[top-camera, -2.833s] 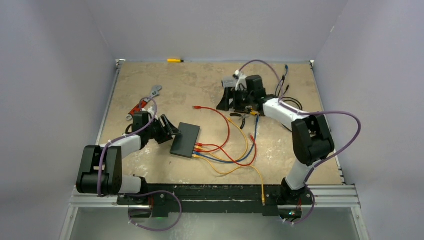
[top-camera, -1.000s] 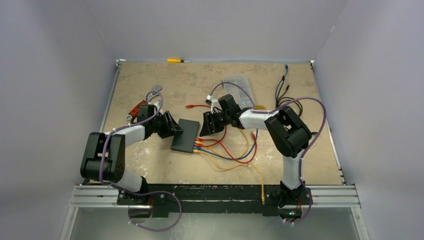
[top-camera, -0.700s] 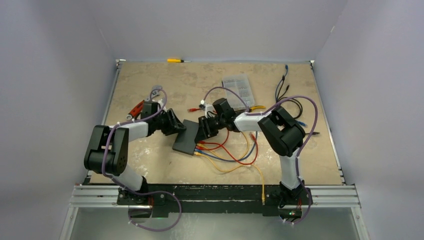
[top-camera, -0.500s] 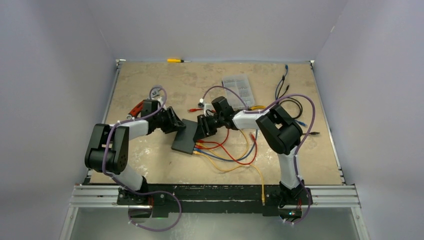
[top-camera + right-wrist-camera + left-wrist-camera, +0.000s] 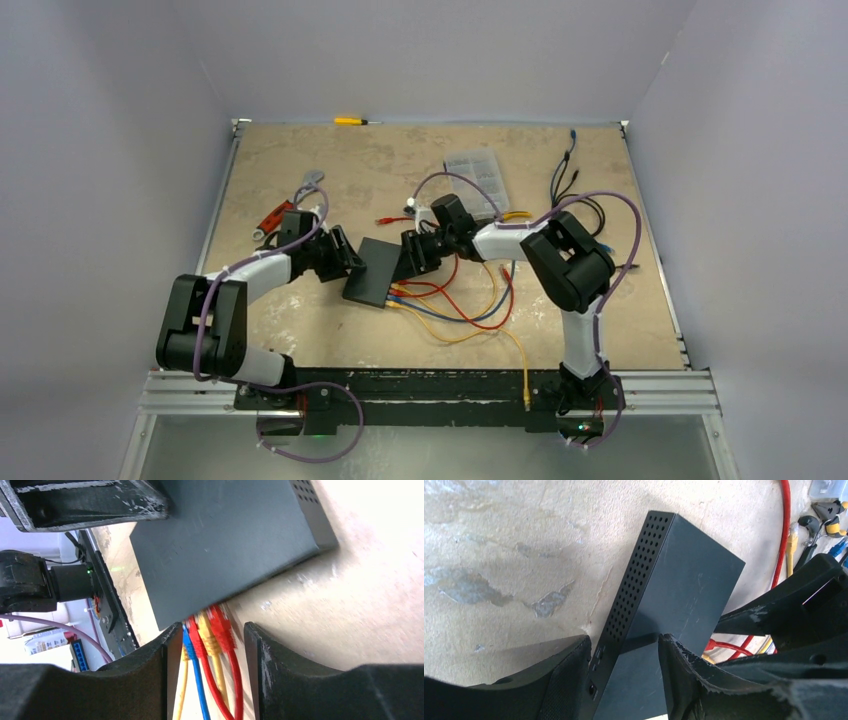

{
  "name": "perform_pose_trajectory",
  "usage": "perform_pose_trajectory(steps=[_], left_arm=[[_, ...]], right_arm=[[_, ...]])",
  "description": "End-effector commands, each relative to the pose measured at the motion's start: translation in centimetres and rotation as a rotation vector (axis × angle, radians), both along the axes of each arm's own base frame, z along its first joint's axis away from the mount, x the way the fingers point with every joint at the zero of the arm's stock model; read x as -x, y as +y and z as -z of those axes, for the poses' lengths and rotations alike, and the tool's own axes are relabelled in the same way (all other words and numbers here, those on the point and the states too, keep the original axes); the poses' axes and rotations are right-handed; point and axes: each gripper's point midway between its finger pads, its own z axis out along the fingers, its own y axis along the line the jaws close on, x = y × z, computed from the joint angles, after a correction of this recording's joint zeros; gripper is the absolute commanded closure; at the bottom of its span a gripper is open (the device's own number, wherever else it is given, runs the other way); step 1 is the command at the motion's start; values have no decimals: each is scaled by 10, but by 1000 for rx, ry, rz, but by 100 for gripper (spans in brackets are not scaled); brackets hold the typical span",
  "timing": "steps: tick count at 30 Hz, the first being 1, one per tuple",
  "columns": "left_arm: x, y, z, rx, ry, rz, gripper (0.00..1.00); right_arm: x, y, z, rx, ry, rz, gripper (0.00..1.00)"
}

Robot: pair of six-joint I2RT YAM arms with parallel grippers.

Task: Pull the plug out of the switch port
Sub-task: Pull the connector from the switch port.

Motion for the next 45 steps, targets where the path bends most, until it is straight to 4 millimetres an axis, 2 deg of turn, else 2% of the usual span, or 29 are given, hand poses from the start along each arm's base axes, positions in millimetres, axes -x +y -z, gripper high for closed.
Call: perform_pose_trajectory(steps=[1, 8, 17, 28, 41, 45], left_arm=[[20, 5, 11, -29, 42, 15, 47], [26, -1, 20, 7, 63, 27, 50], [27, -1, 24, 6, 68, 28, 55], [28, -1, 28, 8, 76, 24, 58], [26, -1, 27, 3, 74, 25, 59], [26, 0, 29, -1, 79, 21, 59]], right_arm=[[5, -23, 8, 25, 4, 13, 49], [14, -31, 11, -4, 42, 0, 54], [7, -17, 20, -49, 75, -15, 56], [9, -4, 32, -56, 108, -43, 59], [6, 1, 39, -49, 114, -40, 76], [6, 1, 41, -44, 118, -38, 87]])
